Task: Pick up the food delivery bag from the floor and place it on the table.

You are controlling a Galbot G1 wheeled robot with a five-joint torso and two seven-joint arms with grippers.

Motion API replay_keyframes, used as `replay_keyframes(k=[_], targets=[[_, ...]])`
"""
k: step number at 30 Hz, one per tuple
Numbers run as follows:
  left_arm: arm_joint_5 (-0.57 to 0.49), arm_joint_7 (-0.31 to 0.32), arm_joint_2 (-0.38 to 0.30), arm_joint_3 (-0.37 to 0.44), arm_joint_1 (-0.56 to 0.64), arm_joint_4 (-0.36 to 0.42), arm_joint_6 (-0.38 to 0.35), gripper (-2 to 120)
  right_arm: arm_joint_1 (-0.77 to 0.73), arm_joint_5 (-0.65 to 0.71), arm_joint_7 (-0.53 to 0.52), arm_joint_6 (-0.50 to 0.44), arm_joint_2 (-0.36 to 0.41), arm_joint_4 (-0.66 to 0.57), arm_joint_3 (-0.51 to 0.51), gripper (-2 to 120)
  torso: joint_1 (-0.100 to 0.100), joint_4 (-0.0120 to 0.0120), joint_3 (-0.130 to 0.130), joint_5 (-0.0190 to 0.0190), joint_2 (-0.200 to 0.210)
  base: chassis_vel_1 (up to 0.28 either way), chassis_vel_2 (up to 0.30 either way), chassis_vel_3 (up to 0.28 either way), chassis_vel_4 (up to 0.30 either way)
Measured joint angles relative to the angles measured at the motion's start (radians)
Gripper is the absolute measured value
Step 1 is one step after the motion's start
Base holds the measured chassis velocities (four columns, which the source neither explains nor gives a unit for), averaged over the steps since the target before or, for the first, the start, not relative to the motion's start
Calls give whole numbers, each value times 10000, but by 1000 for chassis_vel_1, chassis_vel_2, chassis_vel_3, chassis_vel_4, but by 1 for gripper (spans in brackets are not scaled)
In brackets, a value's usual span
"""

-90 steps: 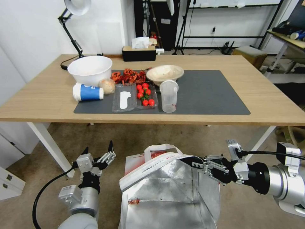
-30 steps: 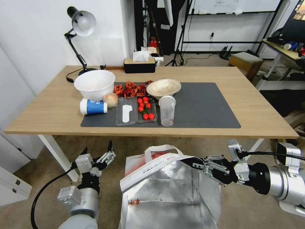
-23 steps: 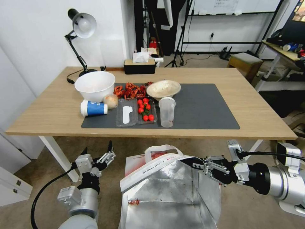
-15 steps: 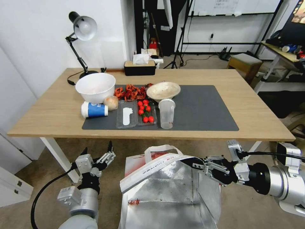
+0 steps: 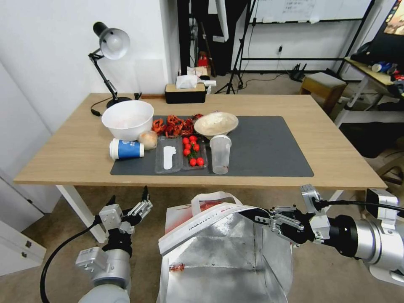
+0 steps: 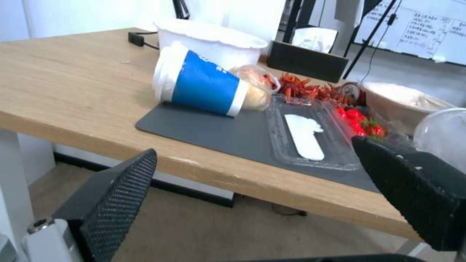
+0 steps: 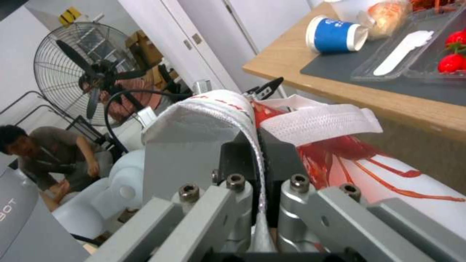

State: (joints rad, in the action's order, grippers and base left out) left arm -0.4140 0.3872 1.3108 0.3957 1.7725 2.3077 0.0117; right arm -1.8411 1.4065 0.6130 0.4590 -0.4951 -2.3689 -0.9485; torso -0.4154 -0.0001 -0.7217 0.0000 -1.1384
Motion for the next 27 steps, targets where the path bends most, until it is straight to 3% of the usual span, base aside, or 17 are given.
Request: replay_keyframes(k=[27], targets=[[170, 66, 63, 32, 101, 20, 270, 100, -42, 326, -4, -5, 226, 107, -312, 0, 36, 0, 41, 0, 79, 0, 0, 0, 0]])
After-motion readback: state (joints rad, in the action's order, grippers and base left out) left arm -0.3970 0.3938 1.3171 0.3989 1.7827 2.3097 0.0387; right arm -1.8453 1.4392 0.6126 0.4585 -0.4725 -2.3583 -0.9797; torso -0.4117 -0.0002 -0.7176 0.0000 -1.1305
